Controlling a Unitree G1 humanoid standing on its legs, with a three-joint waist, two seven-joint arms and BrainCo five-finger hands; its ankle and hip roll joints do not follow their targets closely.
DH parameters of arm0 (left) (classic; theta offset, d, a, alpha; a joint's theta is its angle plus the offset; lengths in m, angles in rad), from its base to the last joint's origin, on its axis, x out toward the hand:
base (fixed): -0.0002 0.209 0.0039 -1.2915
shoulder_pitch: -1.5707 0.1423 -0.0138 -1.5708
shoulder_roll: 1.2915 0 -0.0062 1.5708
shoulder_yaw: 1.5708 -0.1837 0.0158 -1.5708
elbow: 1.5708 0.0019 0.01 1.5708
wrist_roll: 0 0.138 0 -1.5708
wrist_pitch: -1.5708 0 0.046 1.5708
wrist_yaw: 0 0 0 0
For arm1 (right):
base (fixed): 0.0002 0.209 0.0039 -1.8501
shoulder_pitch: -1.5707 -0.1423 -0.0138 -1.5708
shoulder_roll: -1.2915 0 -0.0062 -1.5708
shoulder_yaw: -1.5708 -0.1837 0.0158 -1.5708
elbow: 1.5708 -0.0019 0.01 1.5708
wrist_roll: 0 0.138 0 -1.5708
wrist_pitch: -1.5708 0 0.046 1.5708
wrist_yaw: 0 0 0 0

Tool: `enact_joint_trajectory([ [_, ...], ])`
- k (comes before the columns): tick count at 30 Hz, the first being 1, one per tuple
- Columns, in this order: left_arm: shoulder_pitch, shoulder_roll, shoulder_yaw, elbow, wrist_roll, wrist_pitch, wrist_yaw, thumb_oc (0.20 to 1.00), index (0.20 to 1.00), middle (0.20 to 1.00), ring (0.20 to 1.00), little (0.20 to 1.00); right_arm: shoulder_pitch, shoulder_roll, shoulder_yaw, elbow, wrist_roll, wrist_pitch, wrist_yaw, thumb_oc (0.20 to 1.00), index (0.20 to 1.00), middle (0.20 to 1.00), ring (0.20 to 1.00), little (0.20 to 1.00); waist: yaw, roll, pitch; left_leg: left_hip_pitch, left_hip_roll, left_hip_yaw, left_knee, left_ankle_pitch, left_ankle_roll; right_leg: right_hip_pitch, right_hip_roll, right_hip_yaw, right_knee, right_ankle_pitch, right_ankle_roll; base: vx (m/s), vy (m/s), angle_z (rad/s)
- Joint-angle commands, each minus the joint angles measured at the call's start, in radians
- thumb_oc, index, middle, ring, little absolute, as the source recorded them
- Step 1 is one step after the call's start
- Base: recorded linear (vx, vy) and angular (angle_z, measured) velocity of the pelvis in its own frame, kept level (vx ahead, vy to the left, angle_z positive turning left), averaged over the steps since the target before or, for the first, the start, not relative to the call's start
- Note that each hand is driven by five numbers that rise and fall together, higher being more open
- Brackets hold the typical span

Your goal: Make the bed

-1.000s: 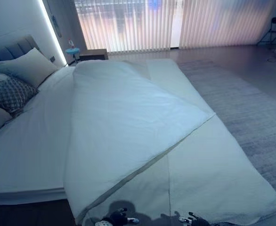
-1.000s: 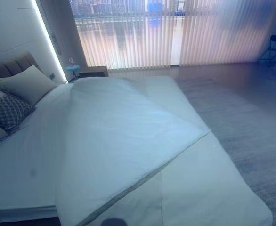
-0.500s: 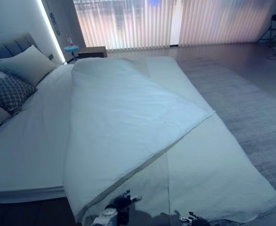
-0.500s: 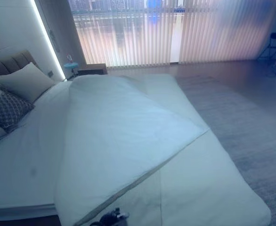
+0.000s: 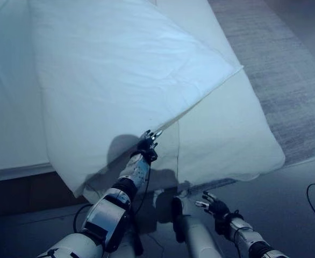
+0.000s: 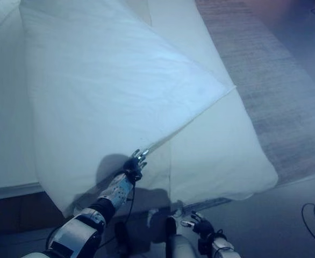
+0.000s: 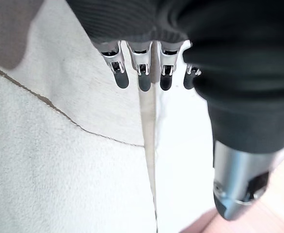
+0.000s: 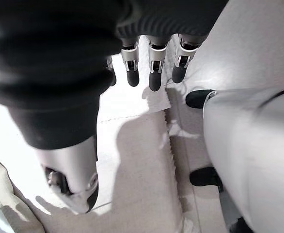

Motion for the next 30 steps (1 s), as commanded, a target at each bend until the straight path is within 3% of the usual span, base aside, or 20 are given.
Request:
enact_joint_trajectory([
  [1,-0.082,-0.027,0.036,0.008,-0.068,-0.028,-0.011,1.000,1.000,1.000,1.000,1.000,0.029,-0.011,0.020,-0.058,0.039,-0.025,-0.006,1.000,1.000,1.000,1.000,1.000,-0.033,-0.028,-0.049,-0.069,0.007,-0.006,0.156,-0.118,0.018,-0.005,0.008,-0.008,-0.141,0.162,0.084,0.00,0.000,0.00],
  [8,-0.132,-0.018,0.116,0.020,-0.203,-0.029,-0.030,1.000,1.000,1.000,1.000,1.000,0.044,-0.015,0.029,-0.141,0.046,-0.025,-0.010,1.000,1.000,1.000,1.000,1.000,-0.054,-0.030,-0.066,-0.155,0.026,-0.005,0.223,-0.152,0.017,-0.094,0.017,-0.001,-0.100,0.154,0.077,0.00,0.000,-0.07],
  [30,-0.223,0.013,0.223,-0.016,-0.371,-0.086,0.010,1.000,1.000,1.000,1.000,1.000,0.066,-0.050,0.050,-0.329,0.055,-0.022,-0.027,1.000,1.000,1.000,1.000,1.000,-0.070,-0.043,-0.049,-0.260,0.028,-0.013,0.253,-0.155,0.021,-0.188,0.025,0.000,-0.088,0.152,0.069,0.00,0.001,0.00],
])
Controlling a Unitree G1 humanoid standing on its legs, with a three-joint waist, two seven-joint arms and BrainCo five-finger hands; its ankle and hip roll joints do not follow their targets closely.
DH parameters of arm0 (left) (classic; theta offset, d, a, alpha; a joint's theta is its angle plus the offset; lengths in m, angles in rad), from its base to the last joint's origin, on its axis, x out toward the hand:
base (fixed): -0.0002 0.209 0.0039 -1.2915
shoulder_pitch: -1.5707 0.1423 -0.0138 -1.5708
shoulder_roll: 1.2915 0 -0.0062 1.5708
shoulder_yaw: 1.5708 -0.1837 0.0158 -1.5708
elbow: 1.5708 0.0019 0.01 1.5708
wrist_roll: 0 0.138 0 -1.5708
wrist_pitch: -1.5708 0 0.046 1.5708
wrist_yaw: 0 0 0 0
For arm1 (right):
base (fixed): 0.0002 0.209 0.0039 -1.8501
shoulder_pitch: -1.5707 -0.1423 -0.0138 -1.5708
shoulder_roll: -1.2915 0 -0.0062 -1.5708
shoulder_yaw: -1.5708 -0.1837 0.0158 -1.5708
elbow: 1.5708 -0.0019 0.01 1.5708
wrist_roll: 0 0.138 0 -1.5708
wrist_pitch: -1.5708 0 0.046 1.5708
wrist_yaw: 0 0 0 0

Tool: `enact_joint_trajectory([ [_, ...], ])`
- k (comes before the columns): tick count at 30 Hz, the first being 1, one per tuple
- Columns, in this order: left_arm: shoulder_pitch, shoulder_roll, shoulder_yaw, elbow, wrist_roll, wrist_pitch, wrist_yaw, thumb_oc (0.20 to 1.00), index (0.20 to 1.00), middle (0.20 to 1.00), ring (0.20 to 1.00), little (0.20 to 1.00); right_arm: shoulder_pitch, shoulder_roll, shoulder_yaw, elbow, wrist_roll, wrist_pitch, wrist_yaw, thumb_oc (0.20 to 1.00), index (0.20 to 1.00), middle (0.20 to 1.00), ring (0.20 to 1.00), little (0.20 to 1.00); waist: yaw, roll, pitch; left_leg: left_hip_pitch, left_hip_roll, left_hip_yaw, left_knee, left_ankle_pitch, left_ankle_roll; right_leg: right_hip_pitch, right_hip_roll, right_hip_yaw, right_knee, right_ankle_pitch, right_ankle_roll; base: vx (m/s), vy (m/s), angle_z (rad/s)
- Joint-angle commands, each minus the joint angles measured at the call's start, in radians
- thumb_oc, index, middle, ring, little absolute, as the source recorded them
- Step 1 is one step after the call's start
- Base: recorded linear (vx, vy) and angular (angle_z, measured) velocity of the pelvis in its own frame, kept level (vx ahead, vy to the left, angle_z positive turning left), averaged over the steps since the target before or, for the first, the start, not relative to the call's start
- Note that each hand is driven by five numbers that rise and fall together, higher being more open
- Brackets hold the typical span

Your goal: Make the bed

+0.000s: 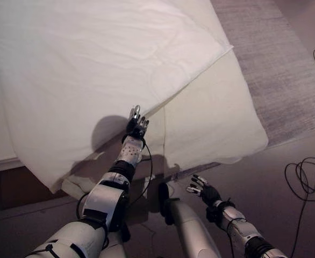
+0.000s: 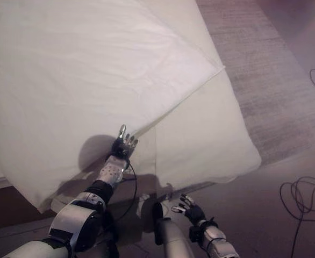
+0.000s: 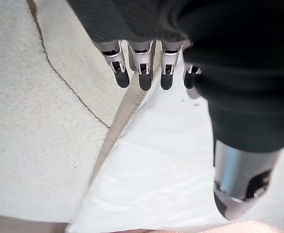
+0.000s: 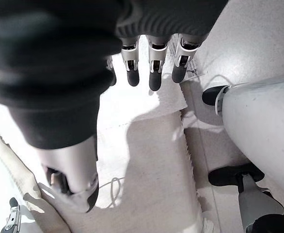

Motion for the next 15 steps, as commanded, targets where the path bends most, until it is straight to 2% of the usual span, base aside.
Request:
enact_joint_trajectory([
  [1,-0.082,0.004,0.047,0.002,-0.021,-0.025,0.001,1.000,1.000,1.000,1.000,1.000,0.031,-0.045,0.009,-0.078,0.020,-0.022,-0.002,1.000,1.000,1.000,1.000,1.000,-0.020,0.006,-0.014,-0.038,-0.011,-0.003,0.135,-0.133,0.033,0.010,0.004,0.002,-0.136,0.139,0.100,0.00,0.000,0.00],
  [7,-0.087,-0.002,0.058,0.001,-0.038,-0.029,0.010,1.000,1.000,1.000,1.000,1.000,0.038,-0.050,0.013,-0.111,0.025,-0.023,-0.007,1.000,1.000,1.000,1.000,1.000,-0.021,-0.002,-0.006,-0.079,-0.009,-0.014,0.150,-0.131,0.032,-0.023,0.002,-0.008,-0.127,0.144,0.097,0.00,-0.003,0.04],
  [15,-0.017,-0.086,0.039,-0.060,-0.045,-0.054,0.039,1.000,1.000,1.000,1.000,1.000,0.032,-0.044,0.008,-0.119,0.027,-0.036,-0.023,1.000,1.000,1.000,1.000,1.000,-0.012,0.004,-0.005,-0.101,-0.012,-0.015,0.147,-0.128,0.035,-0.052,0.001,-0.005,-0.122,0.151,0.096,0.00,0.001,0.00],
])
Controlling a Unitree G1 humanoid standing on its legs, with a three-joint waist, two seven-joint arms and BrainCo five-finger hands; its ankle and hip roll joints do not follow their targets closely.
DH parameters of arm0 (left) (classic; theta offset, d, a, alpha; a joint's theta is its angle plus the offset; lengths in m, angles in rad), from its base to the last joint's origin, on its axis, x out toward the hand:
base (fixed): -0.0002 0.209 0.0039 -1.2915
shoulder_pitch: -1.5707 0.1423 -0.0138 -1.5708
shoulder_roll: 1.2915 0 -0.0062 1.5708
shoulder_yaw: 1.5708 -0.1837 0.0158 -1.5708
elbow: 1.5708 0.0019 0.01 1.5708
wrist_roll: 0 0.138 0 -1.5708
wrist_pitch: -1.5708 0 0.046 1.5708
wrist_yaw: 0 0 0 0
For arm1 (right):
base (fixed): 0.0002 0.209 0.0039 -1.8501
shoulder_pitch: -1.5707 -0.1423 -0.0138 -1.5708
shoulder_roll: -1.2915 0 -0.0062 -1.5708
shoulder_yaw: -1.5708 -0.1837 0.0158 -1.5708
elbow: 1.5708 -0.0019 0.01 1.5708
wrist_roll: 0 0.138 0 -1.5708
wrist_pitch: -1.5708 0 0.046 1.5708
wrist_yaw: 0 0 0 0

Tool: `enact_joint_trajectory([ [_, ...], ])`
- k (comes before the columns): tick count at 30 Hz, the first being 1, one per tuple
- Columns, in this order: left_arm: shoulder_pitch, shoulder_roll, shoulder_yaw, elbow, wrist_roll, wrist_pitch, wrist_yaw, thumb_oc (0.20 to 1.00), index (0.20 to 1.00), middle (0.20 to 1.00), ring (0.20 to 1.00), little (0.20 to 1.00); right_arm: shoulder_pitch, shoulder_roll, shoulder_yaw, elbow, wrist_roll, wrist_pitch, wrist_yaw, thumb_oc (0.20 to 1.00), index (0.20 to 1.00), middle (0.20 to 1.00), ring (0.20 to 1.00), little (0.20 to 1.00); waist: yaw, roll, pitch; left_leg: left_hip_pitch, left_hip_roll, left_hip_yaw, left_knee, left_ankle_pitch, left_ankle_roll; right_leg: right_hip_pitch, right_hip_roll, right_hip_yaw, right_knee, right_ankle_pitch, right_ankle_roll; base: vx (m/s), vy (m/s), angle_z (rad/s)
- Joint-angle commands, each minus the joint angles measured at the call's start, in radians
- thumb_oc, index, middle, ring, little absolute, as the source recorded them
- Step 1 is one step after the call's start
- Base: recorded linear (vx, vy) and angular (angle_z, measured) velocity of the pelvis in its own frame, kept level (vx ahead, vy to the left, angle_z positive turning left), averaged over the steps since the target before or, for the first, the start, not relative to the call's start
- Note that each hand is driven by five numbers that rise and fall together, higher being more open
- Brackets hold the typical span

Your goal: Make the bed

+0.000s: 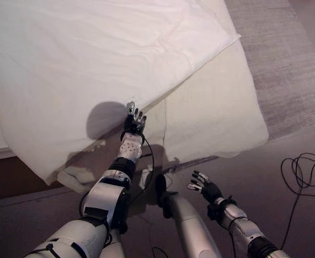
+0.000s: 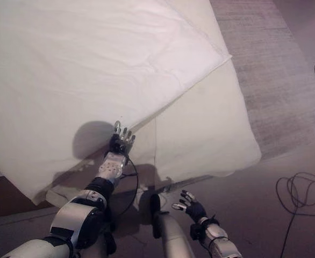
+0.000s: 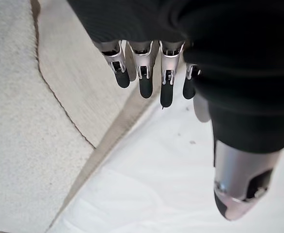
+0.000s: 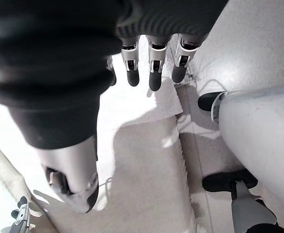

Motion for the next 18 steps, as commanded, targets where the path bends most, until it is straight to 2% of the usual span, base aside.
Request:
enact_joint_trajectory([
  [1,0.019,-0.080,-0.013,-0.093,-0.022,-0.033,-0.007,1.000,1.000,1.000,1.000,1.000,0.020,-0.017,-0.002,-0.081,0.028,-0.039,-0.008,1.000,1.000,1.000,1.000,1.000,-0.006,0.013,-0.004,-0.032,-0.019,-0.002,0.123,-0.125,0.035,0.004,0.000,0.000,-0.129,0.147,0.094,0.00,0.000,0.00],
  [6,0.057,-0.106,-0.047,-0.124,-0.049,-0.050,0.039,1.000,1.000,1.000,1.000,1.000,0.011,-0.016,0.001,-0.085,0.036,-0.042,-0.024,1.000,1.000,1.000,1.000,1.000,0.008,0.024,0.008,-0.031,-0.022,-0.005,0.115,-0.118,0.037,0.006,-0.003,-0.003,-0.133,0.149,0.093,0.00,0.000,0.00],
  [18,0.044,-0.095,-0.010,-0.136,-0.066,-0.108,0.133,1.000,1.000,1.000,1.000,1.000,-0.007,-0.035,0.019,-0.116,0.045,-0.053,-0.039,1.000,1.000,1.000,1.000,1.000,0.021,0.023,0.030,-0.031,-0.024,-0.001,0.109,-0.112,0.038,0.003,-0.005,-0.005,-0.133,0.156,0.095,0.00,0.000,0.00],
])
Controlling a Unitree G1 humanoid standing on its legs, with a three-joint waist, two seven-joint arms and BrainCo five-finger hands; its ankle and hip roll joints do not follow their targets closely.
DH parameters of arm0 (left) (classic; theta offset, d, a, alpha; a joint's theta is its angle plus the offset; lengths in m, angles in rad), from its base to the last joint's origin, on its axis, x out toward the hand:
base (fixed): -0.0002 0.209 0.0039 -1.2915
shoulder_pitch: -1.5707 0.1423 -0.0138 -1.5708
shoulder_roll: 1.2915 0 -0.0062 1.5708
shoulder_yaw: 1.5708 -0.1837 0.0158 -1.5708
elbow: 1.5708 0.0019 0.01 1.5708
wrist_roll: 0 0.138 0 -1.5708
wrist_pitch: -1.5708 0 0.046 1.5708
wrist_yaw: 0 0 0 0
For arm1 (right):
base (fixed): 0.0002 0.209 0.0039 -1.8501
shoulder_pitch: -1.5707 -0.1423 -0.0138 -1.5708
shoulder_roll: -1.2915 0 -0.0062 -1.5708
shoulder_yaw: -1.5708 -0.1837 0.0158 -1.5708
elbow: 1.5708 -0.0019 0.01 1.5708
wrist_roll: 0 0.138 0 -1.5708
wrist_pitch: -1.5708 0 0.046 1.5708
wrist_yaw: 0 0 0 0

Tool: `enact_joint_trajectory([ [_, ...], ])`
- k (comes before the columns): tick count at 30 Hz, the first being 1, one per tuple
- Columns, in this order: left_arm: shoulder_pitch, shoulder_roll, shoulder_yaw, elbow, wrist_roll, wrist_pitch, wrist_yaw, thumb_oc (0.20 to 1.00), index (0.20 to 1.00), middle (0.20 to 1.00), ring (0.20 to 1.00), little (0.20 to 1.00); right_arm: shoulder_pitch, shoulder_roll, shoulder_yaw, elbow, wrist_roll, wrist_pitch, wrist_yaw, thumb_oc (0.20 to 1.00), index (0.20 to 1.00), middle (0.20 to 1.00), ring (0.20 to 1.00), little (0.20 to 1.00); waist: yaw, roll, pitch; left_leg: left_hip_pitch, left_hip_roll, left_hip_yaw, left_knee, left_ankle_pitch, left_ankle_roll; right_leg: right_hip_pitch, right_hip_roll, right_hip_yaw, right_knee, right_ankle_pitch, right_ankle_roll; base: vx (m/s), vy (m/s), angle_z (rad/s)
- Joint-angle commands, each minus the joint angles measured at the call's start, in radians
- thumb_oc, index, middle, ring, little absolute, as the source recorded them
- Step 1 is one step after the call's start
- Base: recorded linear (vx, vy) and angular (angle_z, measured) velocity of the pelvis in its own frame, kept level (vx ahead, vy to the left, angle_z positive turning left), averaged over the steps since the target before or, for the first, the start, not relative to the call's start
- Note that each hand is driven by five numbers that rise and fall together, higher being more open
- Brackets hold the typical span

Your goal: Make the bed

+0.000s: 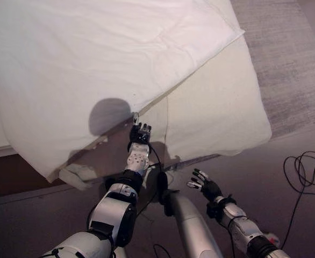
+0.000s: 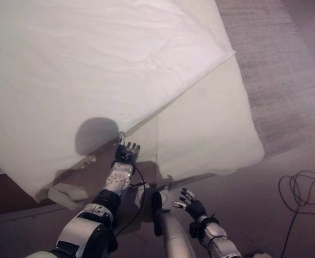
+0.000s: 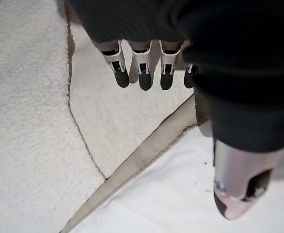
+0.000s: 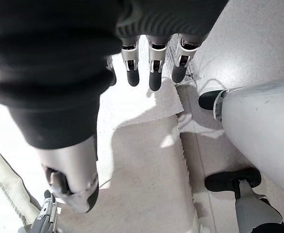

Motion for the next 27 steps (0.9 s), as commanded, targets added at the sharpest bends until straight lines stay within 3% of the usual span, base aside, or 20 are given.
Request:
enact_joint_trajectory([
  [1,-0.075,-0.012,0.039,-0.017,-0.019,-0.042,0.034,1.000,1.000,1.000,1.000,1.000,-0.004,-0.039,0.020,-0.103,0.035,-0.042,-0.011,1.000,1.000,1.000,1.000,1.000,0.006,0.001,0.014,-0.032,-0.020,-0.001,0.110,-0.111,0.036,0.006,-0.002,-0.002,-0.140,0.157,0.095,0.00,0.000,0.00],
  [11,-0.109,0.033,0.090,-0.010,-0.004,-0.082,0.082,1.000,1.000,1.000,1.000,1.000,-0.002,-0.051,0.027,-0.121,0.039,-0.049,-0.018,1.000,1.000,1.000,1.000,1.000,0.004,-0.005,0.022,-0.044,-0.020,0.004,0.111,-0.110,0.037,-0.008,-0.004,-0.002,-0.139,0.163,0.099,0.00,0.000,0.00],
  [27,-0.235,0.270,0.165,0.075,0.021,-0.095,-0.035,1.000,1.000,1.000,1.000,1.000,0.042,-0.083,0.043,-0.197,0.023,-0.051,0.021,1.000,1.000,1.000,1.000,1.000,-0.026,-0.046,0.006,-0.134,0.001,0.005,0.161,-0.127,0.035,-0.092,0.000,0.002,-0.117,0.173,0.116,0.00,0.010,-0.01],
])
